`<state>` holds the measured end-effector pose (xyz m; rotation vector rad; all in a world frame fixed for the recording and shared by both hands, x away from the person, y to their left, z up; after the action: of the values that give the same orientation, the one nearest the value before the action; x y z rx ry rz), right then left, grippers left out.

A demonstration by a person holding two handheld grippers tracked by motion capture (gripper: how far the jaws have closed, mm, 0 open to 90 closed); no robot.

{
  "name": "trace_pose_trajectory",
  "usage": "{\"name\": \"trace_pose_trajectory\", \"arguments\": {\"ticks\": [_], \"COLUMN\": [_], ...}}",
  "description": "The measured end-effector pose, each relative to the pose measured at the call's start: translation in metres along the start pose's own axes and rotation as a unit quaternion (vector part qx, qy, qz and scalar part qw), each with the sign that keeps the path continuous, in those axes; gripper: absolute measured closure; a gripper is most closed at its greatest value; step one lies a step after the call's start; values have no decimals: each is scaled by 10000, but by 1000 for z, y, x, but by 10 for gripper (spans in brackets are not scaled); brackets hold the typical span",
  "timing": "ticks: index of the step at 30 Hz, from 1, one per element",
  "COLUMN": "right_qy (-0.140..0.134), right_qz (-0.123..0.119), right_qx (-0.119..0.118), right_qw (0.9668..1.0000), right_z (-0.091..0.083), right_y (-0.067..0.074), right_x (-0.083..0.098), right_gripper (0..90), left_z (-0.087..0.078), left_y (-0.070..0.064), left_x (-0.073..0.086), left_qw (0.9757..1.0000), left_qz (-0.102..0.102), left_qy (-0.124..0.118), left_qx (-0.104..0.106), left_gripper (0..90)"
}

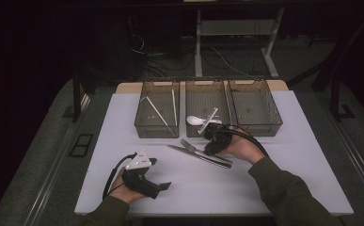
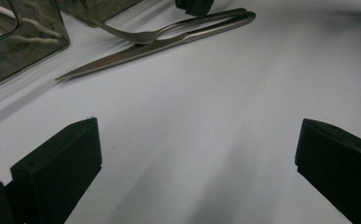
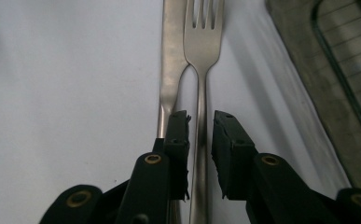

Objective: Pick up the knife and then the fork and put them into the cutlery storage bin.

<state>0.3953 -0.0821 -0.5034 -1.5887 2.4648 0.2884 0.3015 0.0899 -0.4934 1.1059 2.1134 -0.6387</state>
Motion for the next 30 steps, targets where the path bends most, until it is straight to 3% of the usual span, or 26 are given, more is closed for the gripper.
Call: {"name": "trace_pose_trajectory", "arguments": {"ticks": [11,20,30], "right_qy": [609,1008,1175], "right_qz": [-144,-243,-227], "right_qx": [64,290,449], "right_qw": [9980,9942,9918], "right_z": [14,16,16], "right_y": [-3,-1,0], "right_x": [-5,-8,-10], "right_gripper": [814,837,849], "left_z": [0,1,0], "left_y": [-1,-3,-2], "left_x": [0,-1,-1], "left_qw": [10000,10000,9999], "left_qz": [61,71,104], "left_qy": [21,16,7], "left_qx": [36,58,67], "left_gripper": [0,0,0]}}
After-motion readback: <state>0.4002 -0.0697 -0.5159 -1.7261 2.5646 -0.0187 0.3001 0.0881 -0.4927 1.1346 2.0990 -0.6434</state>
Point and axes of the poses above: each handheld gripper's, and its own axes: z roughly forward along the jaws, x roughly out of its underside, y roughly to its left, the point moved 10 cm from there along z, roughly forward along the jaws, and after that the axes turned 6 degrees about y, right-handed, at the moved point
